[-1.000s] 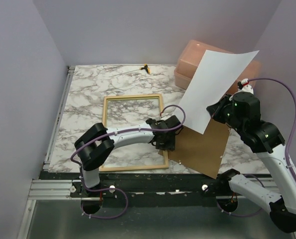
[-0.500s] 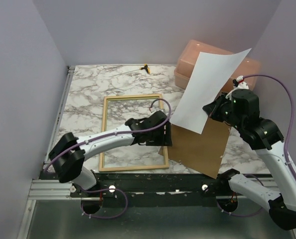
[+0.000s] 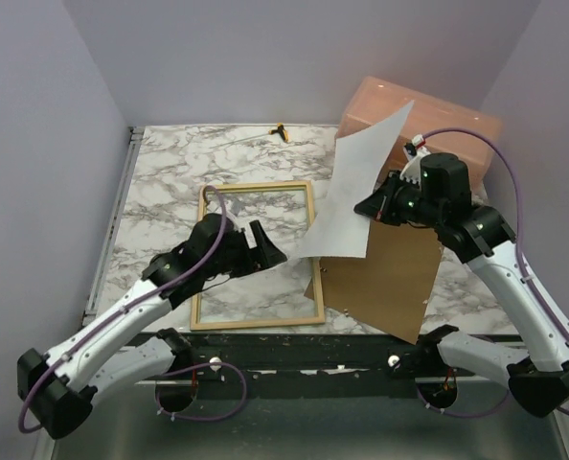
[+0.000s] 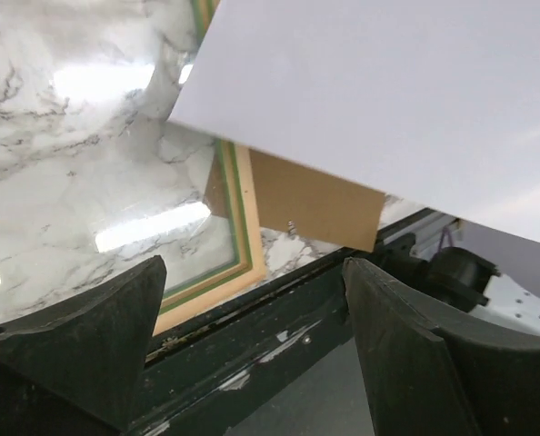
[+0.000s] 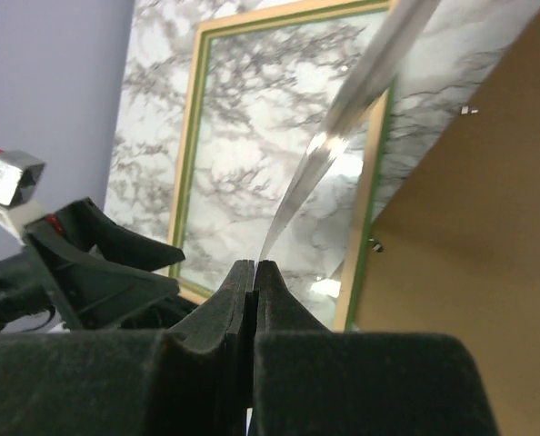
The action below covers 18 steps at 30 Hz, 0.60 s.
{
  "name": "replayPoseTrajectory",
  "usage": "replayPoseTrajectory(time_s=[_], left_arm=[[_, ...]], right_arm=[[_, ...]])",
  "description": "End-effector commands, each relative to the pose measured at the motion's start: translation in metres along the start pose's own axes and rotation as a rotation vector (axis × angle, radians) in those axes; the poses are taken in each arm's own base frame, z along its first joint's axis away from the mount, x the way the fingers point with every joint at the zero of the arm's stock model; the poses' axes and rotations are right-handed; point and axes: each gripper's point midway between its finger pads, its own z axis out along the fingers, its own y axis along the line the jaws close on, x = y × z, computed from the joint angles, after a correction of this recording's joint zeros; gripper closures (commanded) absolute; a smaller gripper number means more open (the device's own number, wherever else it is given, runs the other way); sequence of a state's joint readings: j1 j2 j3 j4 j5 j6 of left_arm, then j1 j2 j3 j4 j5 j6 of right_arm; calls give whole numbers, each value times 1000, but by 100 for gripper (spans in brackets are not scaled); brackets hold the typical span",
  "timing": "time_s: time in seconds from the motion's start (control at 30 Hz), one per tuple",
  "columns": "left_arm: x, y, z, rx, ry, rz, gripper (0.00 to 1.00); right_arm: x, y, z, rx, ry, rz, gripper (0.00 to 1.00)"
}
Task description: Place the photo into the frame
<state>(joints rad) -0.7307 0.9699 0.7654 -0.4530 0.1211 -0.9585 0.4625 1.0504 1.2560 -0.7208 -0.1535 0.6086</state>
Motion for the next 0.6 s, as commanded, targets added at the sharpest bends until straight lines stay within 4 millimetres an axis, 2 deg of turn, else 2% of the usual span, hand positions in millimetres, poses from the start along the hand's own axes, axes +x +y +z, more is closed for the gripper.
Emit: replayPoseTrajectory(time_s=[0.0, 0.13, 0.27, 0.43, 0.57], left_arm=[[-24, -4, -54, 22, -145, -9, 16], [-43, -2, -98, -3, -280, 2, 12], [-50, -4, -122, 20, -357, 6, 9], [-50, 1, -129, 15, -383, -1, 9], [-49, 3, -129, 5, -379, 0, 9]], right_arm=[[-7, 48, 1, -241, 45, -31, 100], [-7, 72, 3, -365, 91, -44, 99], [-15, 100, -6, -517, 84, -57, 100], [-21, 133, -27, -720, 74, -77, 99], [-13, 143, -41, -843, 84, -101, 99]])
